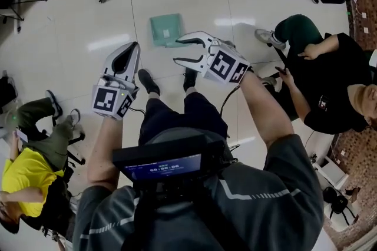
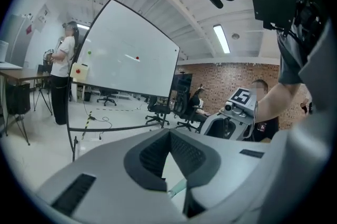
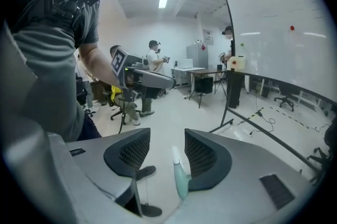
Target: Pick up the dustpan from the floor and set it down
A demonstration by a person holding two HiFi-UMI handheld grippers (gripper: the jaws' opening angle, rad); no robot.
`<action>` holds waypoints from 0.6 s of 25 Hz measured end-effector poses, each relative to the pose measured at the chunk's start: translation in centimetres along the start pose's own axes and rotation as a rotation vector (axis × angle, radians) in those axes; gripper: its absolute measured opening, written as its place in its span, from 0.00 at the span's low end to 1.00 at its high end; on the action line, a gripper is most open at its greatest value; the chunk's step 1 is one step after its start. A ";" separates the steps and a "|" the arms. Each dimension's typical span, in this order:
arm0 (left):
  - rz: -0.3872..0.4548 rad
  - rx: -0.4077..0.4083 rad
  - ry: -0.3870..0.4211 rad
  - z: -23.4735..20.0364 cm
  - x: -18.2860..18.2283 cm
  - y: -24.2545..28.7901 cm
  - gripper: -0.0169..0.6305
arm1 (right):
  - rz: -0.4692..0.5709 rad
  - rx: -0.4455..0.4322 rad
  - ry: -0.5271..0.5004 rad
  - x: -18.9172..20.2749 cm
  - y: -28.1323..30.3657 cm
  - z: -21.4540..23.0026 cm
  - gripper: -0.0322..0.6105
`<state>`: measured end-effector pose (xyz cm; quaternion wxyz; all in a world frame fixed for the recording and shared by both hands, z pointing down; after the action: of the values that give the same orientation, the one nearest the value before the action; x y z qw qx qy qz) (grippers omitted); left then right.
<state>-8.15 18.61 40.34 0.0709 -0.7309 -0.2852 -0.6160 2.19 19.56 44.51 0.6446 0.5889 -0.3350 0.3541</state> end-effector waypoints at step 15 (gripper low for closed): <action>-0.147 -0.007 -0.114 -4.6 18.5 6.7 0.08 | -0.209 -0.027 -0.071 17.6 10.6 4.7 0.47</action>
<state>-7.24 17.06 60.53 0.0068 -0.7421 -0.3396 -0.5778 2.39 16.53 65.38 0.6737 0.6241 -0.2992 0.2590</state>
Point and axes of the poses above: the fingertips, and each gripper's own axes: y forward along the fingers, z to its right, x out of its underside, the point moved 1 cm from there along -y, backward along the fingers, and after that the axes turned 1 degree about z, right-handed, at the moved point
